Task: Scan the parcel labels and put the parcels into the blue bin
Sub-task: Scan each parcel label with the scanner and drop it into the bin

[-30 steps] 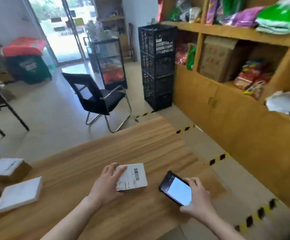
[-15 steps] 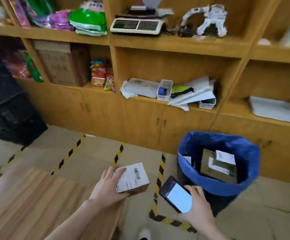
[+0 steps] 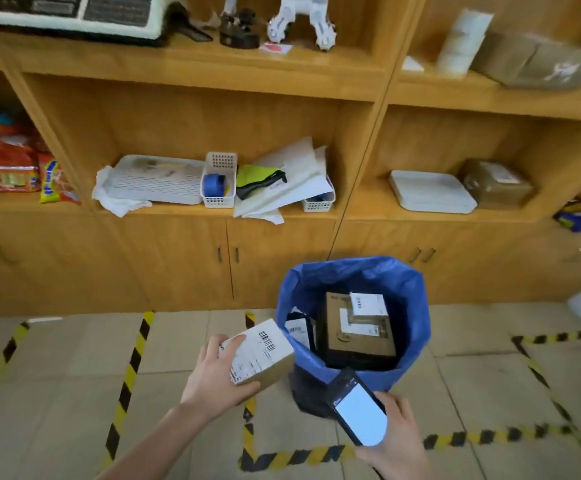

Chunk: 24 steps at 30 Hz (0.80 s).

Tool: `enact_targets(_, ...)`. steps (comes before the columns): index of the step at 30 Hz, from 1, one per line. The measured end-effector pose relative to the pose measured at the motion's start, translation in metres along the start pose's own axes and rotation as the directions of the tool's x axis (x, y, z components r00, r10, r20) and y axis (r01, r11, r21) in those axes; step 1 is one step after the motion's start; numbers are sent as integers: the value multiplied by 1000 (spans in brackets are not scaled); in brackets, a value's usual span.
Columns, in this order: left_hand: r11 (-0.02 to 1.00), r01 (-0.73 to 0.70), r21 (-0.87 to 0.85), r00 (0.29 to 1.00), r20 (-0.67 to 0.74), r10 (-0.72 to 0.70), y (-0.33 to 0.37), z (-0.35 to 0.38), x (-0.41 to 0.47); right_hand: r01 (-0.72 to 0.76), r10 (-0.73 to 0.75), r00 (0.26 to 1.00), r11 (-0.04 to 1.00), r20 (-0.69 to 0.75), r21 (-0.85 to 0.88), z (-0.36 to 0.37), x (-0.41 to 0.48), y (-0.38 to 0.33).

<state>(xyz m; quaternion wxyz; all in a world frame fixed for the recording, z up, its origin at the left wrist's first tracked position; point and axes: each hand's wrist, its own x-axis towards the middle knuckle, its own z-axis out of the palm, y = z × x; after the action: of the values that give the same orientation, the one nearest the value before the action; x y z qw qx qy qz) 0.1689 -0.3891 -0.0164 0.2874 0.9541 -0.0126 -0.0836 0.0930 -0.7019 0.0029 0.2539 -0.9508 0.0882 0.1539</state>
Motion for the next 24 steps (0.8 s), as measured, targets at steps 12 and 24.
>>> enact_targets(12, 981, 187, -55, 981, 72, -183, 92, 78, 157, -63, 63, 998, 989, 2, 136, -57, 155, 57)
enact_targets(24, 893, 449, -33, 892, 74, -446, 114, 232, 299, -301, 306, 952, 920, 18, 251, -4, 312, 115)
